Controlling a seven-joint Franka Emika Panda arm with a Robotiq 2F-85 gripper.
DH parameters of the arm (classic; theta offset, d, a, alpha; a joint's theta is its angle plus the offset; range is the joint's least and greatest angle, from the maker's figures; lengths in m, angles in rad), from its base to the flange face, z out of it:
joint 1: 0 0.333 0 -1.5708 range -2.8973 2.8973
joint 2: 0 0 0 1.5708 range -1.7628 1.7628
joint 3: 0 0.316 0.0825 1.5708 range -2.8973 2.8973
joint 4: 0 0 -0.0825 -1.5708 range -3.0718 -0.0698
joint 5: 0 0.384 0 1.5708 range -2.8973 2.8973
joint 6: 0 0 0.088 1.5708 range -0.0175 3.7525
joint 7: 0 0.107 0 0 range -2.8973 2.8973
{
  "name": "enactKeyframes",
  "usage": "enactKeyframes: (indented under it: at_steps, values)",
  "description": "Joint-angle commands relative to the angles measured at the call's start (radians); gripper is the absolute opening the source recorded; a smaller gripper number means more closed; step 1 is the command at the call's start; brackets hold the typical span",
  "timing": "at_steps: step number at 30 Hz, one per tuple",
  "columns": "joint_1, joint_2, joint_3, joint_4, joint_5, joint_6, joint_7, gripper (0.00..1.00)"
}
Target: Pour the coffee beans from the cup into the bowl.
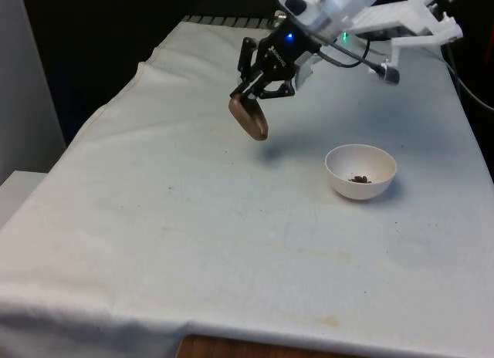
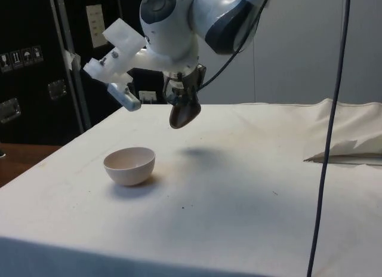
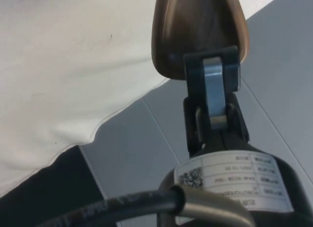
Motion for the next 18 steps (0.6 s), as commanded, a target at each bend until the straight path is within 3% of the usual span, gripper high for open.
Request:
enactKeyframes:
  at_steps: [1, 2, 4, 9, 10, 11, 18]
  values:
    - [0.000, -0.002, -0.006, -0.003, 0.001, 0.010, 0.000, 0.00]
    - [-0.008, -0.010, -0.009, -0.015, 0.007, 0.044, -0.005, 0.00]
    - [-0.010, -0.017, -0.023, -0.025, 0.010, 0.069, -0.009, 0.00]
    - [-0.009, -0.031, -0.049, -0.041, 0.015, 0.110, -0.012, 0.00]
    - [0.000, -0.022, -0.052, -0.030, 0.004, 0.088, 0.000, 0.00]
    - [-0.009, -0.034, -0.053, -0.043, 0.016, 0.117, -0.013, 0.00]
    - [-0.008, -0.056, -0.075, -0.059, 0.026, 0.154, -0.016, 0.00]
